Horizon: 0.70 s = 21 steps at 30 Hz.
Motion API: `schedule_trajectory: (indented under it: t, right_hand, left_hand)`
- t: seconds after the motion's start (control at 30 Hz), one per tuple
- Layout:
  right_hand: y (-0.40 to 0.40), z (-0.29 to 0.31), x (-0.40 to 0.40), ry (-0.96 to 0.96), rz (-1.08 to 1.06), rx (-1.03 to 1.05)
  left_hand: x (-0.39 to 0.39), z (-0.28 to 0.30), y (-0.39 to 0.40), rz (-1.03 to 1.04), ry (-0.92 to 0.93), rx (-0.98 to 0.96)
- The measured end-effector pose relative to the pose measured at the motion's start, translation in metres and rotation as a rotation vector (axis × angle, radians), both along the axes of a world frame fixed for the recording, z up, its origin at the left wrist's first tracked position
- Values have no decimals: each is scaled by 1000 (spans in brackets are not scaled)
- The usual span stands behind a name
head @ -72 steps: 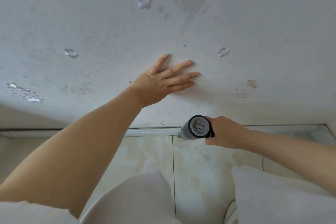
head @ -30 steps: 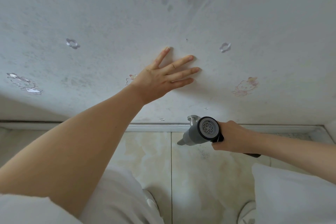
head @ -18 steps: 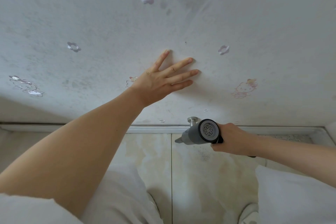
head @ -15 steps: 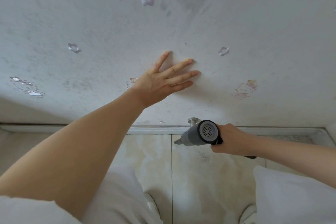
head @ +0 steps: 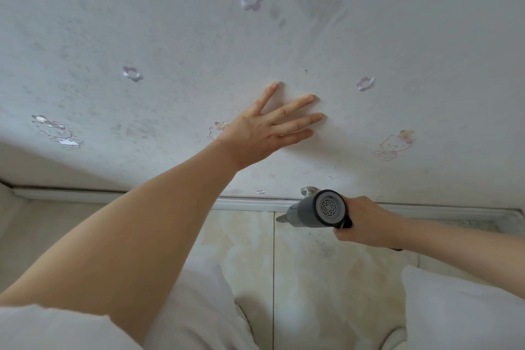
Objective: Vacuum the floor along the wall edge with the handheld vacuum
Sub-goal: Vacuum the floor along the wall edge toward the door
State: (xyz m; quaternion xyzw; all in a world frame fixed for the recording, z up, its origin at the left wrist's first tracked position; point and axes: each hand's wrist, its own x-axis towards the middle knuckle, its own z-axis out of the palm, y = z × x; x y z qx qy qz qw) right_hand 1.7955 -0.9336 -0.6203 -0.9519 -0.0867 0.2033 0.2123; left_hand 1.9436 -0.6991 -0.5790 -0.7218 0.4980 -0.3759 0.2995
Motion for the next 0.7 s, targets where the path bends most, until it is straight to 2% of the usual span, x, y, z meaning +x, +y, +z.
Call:
schedule_trajectory:
  t: [0.33, 0.53, 0.7]
  right_hand:
    - [17, -2, 5, 30, 36, 97]
    - [9, 0, 3, 56, 20, 61]
    - [-15, -1, -11, 64, -23, 18]
  left_hand:
    - [-3, 2, 0, 23, 23, 15]
    - [-1, 4, 0, -28, 57, -39]
    - [1, 4, -11, -116, 46, -4]
